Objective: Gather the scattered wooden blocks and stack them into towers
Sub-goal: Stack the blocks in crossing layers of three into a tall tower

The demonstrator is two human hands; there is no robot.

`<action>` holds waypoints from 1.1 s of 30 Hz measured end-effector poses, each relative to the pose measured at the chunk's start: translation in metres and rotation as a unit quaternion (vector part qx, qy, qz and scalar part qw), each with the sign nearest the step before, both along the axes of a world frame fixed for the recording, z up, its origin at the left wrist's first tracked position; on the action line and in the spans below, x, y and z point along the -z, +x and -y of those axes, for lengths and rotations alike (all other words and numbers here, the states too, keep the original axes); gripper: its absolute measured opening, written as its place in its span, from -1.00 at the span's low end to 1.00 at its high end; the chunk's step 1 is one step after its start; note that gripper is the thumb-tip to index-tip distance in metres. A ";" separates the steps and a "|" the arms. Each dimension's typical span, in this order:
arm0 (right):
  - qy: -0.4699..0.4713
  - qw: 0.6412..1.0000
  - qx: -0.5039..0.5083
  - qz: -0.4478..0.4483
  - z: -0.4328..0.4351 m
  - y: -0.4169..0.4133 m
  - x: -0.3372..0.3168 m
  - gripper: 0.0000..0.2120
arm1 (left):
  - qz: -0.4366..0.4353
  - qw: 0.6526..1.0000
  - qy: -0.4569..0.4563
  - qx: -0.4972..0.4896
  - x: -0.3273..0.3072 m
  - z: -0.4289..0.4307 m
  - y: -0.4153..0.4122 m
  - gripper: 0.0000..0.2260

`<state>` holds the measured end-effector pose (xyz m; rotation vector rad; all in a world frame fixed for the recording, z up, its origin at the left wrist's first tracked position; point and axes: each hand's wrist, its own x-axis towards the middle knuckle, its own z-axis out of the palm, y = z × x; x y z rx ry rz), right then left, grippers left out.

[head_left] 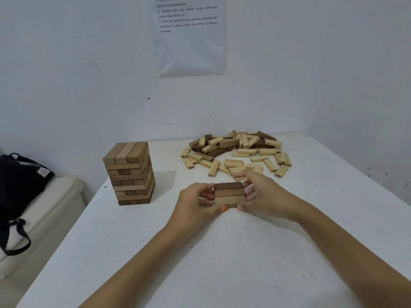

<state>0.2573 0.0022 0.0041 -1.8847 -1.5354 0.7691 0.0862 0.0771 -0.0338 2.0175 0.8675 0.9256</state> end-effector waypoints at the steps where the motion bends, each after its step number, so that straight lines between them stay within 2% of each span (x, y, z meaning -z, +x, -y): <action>1: 0.001 1.000 0.002 0.004 0.000 -0.001 0.001 -0.29 | -0.002 1.000 0.004 0.001 0.000 0.000 0.000 -0.45; 12: 0.002 0.999 -0.009 0.046 -0.004 0.000 0.004 -0.30 | -0.010 1.000 0.019 0.008 0.001 0.000 0.001 -0.45; 18: 0.003 0.999 -0.023 0.039 -0.004 0.005 0.005 -0.31 | -0.028 0.999 0.035 0.018 0.002 -0.002 -0.001 -0.42; 20: 0.011 0.998 -0.028 0.048 -0.003 0.010 0.004 -0.36 | -0.045 0.997 0.063 0.025 0.002 -0.004 -0.001 -0.44; 24: 0.075 0.991 -0.052 0.096 -0.005 0.022 0.004 -0.66 | -0.083 0.991 0.098 0.045 0.000 -0.009 -0.003 -0.71; 26: 0.083 0.987 -0.074 0.113 -0.006 0.025 0.006 -0.74 | -0.087 0.990 0.093 0.062 0.001 -0.011 -0.004 -0.78; 33: 0.025 0.985 -0.127 0.114 -0.008 0.027 0.012 -0.68 | -0.171 0.973 0.118 0.105 0.002 -0.017 -0.008 -0.60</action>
